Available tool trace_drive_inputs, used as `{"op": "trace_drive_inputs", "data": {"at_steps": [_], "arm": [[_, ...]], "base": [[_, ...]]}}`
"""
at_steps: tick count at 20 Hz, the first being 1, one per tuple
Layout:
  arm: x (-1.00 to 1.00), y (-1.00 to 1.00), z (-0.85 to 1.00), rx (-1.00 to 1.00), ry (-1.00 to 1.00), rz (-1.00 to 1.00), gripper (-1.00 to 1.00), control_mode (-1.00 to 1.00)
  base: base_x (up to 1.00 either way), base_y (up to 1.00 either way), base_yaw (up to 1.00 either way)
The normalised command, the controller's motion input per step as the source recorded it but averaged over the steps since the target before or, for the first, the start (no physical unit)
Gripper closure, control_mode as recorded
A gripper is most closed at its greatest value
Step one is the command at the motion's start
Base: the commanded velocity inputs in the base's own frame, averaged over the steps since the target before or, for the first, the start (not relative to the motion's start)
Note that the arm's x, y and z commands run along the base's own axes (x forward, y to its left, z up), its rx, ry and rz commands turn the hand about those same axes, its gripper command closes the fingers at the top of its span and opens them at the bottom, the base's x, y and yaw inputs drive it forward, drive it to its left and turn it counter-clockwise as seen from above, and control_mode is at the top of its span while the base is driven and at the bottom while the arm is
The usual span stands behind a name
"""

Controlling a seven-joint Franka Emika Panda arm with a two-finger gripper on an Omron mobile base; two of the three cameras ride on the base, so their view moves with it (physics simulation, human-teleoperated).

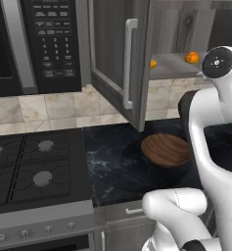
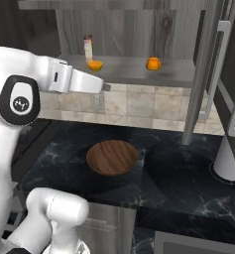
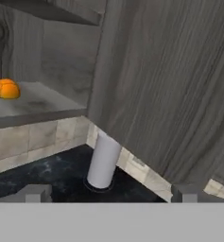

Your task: Open the cabinet. Pick the orange and orange from the cabinet and place them into the bowl. Then close the cabinet.

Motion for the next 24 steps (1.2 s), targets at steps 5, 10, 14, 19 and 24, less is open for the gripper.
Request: {"op": "trace_drive_inputs", "data": {"at_steps": [5,10,14,19,24], "arm": [[0.28,0.38,0.0,0.0,0.32,0.28,-1.0,-1.0],[0.25,0.27,0.0,0.0,0.15,0.15,-1.0,-1.0],[0.0,0.0,0.0,0.02,-0.05,0.08,-1.0,-1.0],[0.0,-0.01,0.0,0.05,-0.14,0.03,-1.0,-1.0],[0.0,-0.09,0.0,0.0,-0.21,0.0,-1.0,-1.0]], "base": [[0.0,0.0,0.0],[0.0,0.0,0.0],[0.0,0.0,0.0],[0.0,0.0,0.0],[0.0,0.0,0.0]]}}
